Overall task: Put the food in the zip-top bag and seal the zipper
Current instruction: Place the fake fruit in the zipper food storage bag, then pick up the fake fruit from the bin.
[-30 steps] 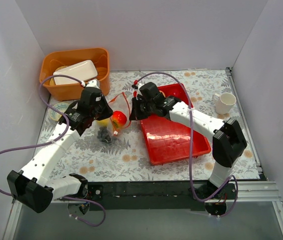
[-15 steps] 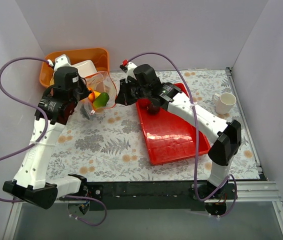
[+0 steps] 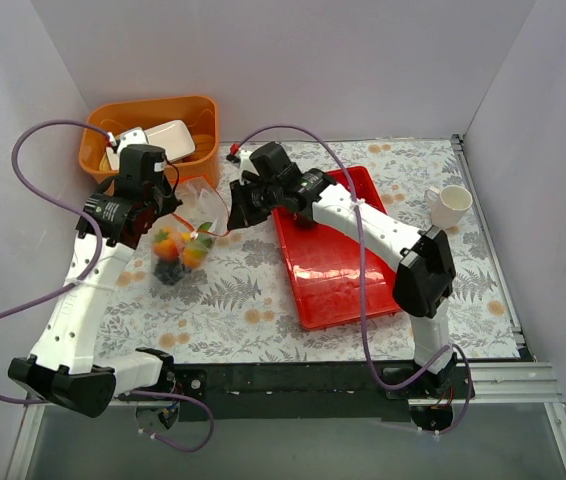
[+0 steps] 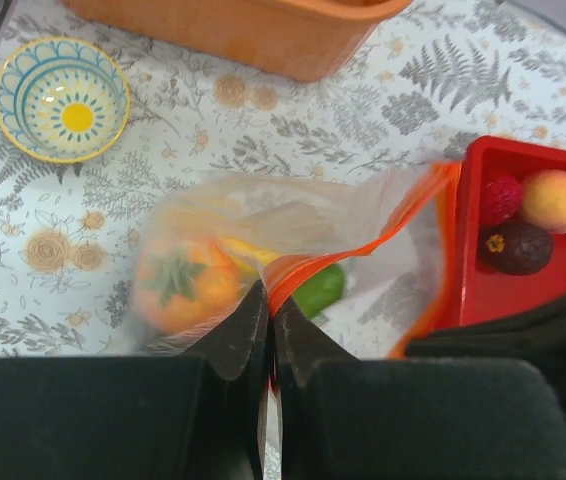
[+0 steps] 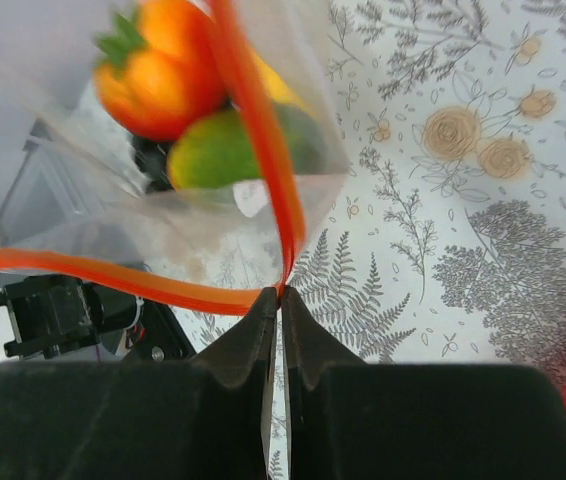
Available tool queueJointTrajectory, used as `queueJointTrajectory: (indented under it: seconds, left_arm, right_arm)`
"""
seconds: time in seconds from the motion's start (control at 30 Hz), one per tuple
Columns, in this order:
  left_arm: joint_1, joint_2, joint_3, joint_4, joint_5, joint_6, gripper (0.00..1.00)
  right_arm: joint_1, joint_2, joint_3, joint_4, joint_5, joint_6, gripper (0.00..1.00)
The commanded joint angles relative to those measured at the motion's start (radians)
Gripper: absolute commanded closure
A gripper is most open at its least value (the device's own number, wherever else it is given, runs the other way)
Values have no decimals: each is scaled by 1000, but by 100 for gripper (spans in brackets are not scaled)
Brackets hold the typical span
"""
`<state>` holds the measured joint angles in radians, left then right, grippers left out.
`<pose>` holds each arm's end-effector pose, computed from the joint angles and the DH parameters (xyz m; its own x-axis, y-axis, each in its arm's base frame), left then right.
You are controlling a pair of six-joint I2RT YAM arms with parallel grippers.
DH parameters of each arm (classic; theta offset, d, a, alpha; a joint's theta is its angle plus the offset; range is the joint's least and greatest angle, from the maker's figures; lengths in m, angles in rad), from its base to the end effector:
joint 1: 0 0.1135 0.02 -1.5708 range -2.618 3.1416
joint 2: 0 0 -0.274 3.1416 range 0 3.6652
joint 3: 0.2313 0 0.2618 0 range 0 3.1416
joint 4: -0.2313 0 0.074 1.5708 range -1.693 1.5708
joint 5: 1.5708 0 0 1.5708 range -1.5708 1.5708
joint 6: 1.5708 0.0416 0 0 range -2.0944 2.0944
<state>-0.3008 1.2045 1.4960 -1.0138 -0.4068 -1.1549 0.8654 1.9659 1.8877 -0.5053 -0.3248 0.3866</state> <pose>0.2273 -0.0533 0.4259 -0.2447 -0.8037 -0.5424 -0.5822 0.5691 -0.5806 0.3004 0.3732 0.3438 -0.6680 -0.2333 -0.7067 -0.6935 0.5395 0.4775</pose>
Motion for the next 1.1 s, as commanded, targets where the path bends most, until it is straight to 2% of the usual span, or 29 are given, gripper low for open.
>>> queueJointTrajectory:
  seconds: [0.0,0.27,0.37,0.5,0.53,0.63,0.8,0.83,0.87,0.97,1.07]
  left_arm:
    - [6,-36,58,44,31,27,100]
    - [5,-48,-319,165,271,-32,100]
    - [5,-66,-393,233,310,-40,100]
    - [5,-71,-401,274,362,-31,100]
    - [5,-68,-399,280,370,-26,100]
    - [5,-66,-395,310,405,-14,100]
    - [5,-59,-390,334,451,-23,100]
    - [5,-59,-395,337,462,-25,100]
    - [5,-59,-396,340,468,-26,100]
    - [5,-54,-401,348,480,-29,100]
    - [5,-62,-410,348,479,-32,100]
  right_arm:
    - [0,19,-13,49,-94,21,89]
    - [-6,7,-169,88,-45,51,86]
    - [-6,-10,-214,96,-8,57,86]
    - [-6,-90,-304,132,50,66,81]
    - [-5,-108,-318,140,64,70,73]
    - [-5,-183,-381,177,113,77,57]
    - [-22,-330,-466,183,272,78,51]
    - [-26,-349,-496,183,294,77,44]
    - [-34,-369,-510,180,320,74,41]
    - [-84,-421,-564,157,401,61,39]
    - [-176,-429,-579,99,389,60,35]
